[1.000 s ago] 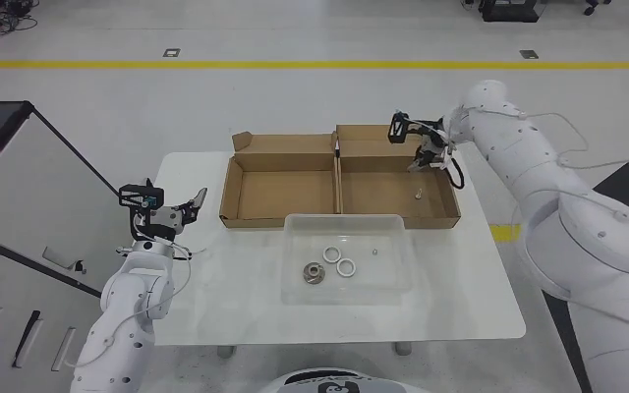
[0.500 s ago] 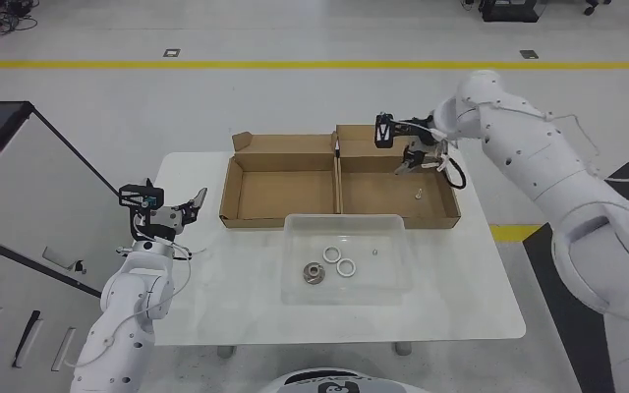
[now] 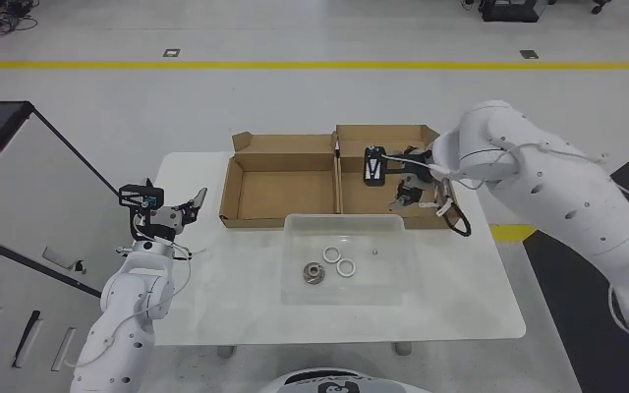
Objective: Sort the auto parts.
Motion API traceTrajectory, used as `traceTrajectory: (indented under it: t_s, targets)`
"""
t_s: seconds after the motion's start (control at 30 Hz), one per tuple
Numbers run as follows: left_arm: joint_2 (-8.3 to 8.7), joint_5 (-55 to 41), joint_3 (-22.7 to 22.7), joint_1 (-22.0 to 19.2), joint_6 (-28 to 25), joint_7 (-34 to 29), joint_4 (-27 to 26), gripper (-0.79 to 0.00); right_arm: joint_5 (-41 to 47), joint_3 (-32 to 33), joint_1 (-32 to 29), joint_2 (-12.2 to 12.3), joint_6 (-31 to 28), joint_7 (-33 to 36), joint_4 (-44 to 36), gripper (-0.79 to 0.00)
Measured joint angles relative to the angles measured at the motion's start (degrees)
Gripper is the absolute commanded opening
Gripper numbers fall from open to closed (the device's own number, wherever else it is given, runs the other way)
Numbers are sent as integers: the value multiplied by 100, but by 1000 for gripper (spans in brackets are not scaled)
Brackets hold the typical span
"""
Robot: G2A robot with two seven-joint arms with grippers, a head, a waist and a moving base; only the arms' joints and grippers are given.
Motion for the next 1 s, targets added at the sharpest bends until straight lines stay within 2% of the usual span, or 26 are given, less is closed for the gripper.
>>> traceTrajectory:
  t_s: [0.2,0.43,0.7,1.0]
  targets:
    - [0,0,0,0,0,0,0,0,592,-368,303,294,432,432,-686,0]
    - [0,0,0,0,0,0,0,0,1329,-960,734,377,774,774,-1063,0]
    - [0,0,0,0,0,0,0,0,1607,-1502,1144,237,1035,1034,-1253,0]
    - [0,0,0,0,0,0,0,0,1644,-1705,873,-121,1186,1185,-1187,0]
